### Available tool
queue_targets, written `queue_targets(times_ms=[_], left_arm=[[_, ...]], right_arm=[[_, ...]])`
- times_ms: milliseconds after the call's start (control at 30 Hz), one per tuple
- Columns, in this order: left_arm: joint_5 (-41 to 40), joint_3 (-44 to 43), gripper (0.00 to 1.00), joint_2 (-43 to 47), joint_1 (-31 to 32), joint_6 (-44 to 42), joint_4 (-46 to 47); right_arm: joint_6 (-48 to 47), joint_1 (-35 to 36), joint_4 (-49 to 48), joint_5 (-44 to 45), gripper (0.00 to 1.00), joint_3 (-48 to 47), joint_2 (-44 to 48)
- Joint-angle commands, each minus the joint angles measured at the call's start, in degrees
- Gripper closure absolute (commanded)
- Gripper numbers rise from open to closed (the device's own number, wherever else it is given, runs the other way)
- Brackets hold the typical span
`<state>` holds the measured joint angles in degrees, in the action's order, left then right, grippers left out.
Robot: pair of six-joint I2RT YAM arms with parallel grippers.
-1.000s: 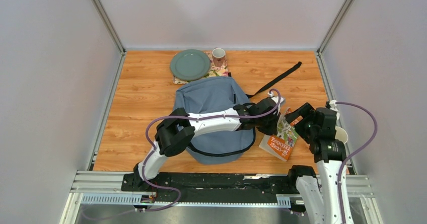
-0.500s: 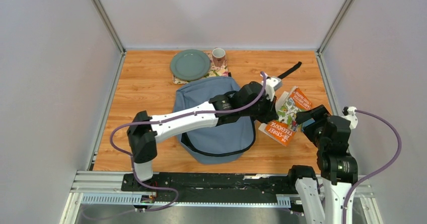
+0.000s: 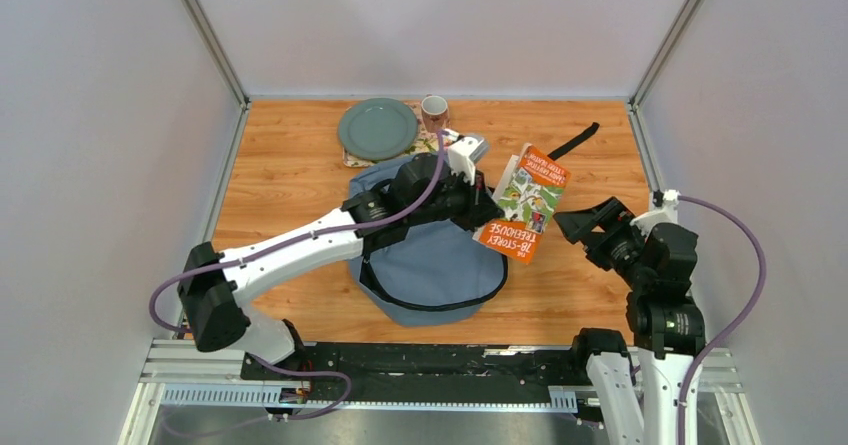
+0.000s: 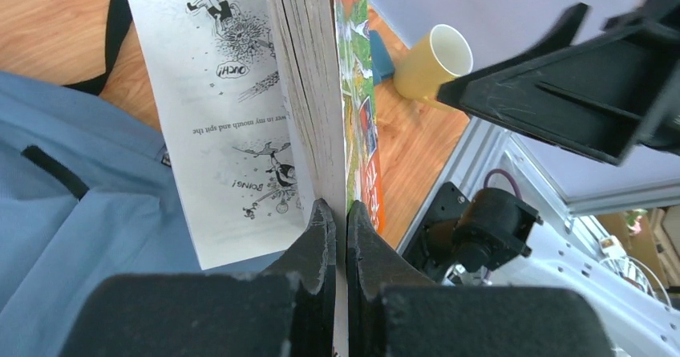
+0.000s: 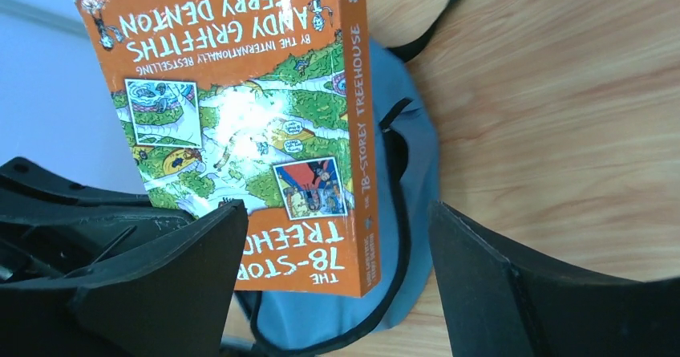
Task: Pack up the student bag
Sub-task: Pick up the book from the center of the board.
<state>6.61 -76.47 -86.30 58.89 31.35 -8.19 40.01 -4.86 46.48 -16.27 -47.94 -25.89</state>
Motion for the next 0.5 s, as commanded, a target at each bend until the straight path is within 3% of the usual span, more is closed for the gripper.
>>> queue_targets(times_ms=[0, 233, 467], left_arm=[[5.4, 7.4, 1.0, 9.7, -1.2, 3.2, 15.6], [8.0, 13.4, 1.0, 17.6, -2.7, 5.6, 19.6], [9.8, 21.8, 1.0, 22.1, -3.2, 11.4, 28.7]], right_arm=[[1.3, -0.2, -12.6, -15.1, 0.15, 4.5, 0.1], [3.6, -0.2, -18.1, -19.9, 0.15, 9.4, -0.8], [8.0, -0.1, -28.1, -32.4, 0.15, 12.6, -2.4]])
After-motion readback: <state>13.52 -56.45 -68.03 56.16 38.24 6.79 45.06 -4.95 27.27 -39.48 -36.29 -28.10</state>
